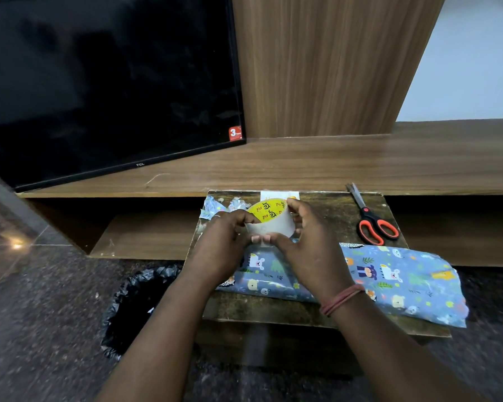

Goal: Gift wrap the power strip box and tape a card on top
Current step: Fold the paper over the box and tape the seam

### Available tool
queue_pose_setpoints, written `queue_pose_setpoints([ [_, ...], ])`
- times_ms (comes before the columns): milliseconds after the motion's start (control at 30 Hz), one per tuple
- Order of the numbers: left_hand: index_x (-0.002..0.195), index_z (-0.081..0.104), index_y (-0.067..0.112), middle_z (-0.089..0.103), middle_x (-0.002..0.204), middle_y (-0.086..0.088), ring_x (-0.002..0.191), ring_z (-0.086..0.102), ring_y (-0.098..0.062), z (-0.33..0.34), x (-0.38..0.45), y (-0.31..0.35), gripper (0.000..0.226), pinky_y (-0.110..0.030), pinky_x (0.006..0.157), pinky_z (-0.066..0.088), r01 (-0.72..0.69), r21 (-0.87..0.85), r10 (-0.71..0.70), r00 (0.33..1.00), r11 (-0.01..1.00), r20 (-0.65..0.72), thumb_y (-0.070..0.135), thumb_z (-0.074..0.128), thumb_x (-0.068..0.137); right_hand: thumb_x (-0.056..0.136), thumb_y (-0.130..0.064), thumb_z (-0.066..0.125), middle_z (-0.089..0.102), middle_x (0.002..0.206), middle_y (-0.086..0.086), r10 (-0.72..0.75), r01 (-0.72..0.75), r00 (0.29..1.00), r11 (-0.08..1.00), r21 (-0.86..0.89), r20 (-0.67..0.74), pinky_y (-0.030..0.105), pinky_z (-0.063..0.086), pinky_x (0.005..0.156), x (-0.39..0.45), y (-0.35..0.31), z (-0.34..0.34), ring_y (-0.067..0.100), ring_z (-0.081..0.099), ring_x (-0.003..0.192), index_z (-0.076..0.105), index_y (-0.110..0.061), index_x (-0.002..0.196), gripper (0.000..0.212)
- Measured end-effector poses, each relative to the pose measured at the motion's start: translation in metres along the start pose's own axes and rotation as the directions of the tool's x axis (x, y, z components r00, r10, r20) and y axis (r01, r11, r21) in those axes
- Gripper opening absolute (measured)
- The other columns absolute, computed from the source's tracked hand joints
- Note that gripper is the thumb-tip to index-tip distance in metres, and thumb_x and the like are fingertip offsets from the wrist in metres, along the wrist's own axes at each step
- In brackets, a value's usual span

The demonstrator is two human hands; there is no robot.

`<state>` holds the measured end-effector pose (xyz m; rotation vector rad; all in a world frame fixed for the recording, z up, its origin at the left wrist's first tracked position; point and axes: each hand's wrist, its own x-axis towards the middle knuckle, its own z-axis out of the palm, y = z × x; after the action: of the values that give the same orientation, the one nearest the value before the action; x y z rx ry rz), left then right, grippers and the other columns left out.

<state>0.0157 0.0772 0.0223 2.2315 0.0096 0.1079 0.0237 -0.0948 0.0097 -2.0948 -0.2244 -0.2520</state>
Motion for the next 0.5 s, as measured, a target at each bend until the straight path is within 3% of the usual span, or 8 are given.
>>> queue_pose_setpoints([
  [133, 0.088, 0.064, 0.024, 0.067, 0.086, -0.001, 0.049, 0.050, -0.002, 0.003, 0.000, 0.001, 0.013, -0.022, 0.049, 0.040, -0.012, -0.051, 0.011, 1.000, 0.999, -0.023, 0.014, 0.070, 0.095, 0.087, -0.027, 0.077, 0.067, 0.126, 0.006, -0.058, 0.057, 0.998, 0.996, -0.066, -0.026, 0.035, 0.049, 0.096, -0.001, -0.003, -0.002, 0.023, 0.061, 0.112, 0.053, -0.009, 0.143, 0.063],
  [200, 0.085, 0.064, 0.026, 0.065, 0.082, 0.002, 0.050, 0.050, 0.000, 0.008, 0.000, 0.002, 0.013, -0.022, 0.053, 0.039, -0.001, -0.065, -0.002, 0.999, 0.998, -0.045, 0.019, 0.070, 0.095, 0.090, -0.021, 0.074, 0.070, 0.117, 0.008, -0.126, 0.120, 0.990, 0.989, -0.084, -0.063, 0.031, 0.049, 0.087, -0.002, -0.006, -0.003, 0.025, 0.064, 0.102, 0.059, -0.004, 0.136, 0.051],
  [300, 0.081, 0.063, 0.026, 0.064, 0.074, 0.004, 0.047, 0.048, -0.001, 0.015, 0.001, 0.002, 0.016, -0.028, 0.054, 0.039, 0.017, -0.086, -0.021, 0.999, 0.996, -0.048, 0.021, 0.068, 0.095, 0.092, -0.015, 0.071, 0.069, 0.124, 0.009, -0.199, 0.187, 0.976, 0.973, -0.134, -0.085, 0.031, 0.049, 0.093, -0.001, -0.006, -0.003, 0.025, 0.064, 0.108, 0.060, -0.002, 0.135, 0.046],
  [400, 0.078, 0.063, 0.028, 0.065, 0.079, 0.005, 0.072, 0.061, -0.008, 0.019, 0.003, 0.003, 0.017, -0.031, 0.063, 0.047, -0.027, -0.081, 0.021, 0.997, 0.996, -0.075, 0.024, 0.067, 0.094, 0.093, -0.013, 0.070, 0.066, 0.132, 0.010, -0.230, 0.213, 0.968, 0.966, -0.148, -0.105, 0.024, 0.042, 0.104, 0.001, -0.002, -0.004, 0.022, 0.060, 0.121, 0.061, -0.001, 0.134, 0.044],
  [433, 0.077, 0.062, 0.029, 0.063, 0.083, 0.005, 0.082, 0.061, -0.011, 0.020, 0.004, 0.004, 0.019, -0.031, 0.069, 0.048, -0.044, -0.074, 0.037, 0.996, 0.996, -0.086, 0.024, 0.068, 0.093, 0.094, -0.012, 0.068, 0.066, 0.132, 0.010, -0.239, 0.222, 0.965, 0.964, -0.149, -0.111, 0.027, 0.044, 0.106, 0.001, -0.001, -0.004, 0.022, 0.061, 0.122, 0.062, -0.002, 0.132, 0.041],
  [500, 0.075, 0.061, 0.028, 0.058, 0.085, 0.006, 0.082, 0.057, -0.011, 0.022, 0.003, 0.010, 0.023, -0.026, 0.070, 0.043, -0.062, -0.117, 0.052, 0.995, 0.991, -0.087, 0.017, 0.068, 0.094, 0.094, -0.010, 0.065, 0.070, 0.125, 0.012, -0.276, 0.253, 0.953, 0.952, -0.173, -0.127, 0.037, 0.053, 0.100, 0.001, 0.000, -0.003, 0.024, 0.066, 0.116, 0.068, -0.001, 0.124, 0.031],
])
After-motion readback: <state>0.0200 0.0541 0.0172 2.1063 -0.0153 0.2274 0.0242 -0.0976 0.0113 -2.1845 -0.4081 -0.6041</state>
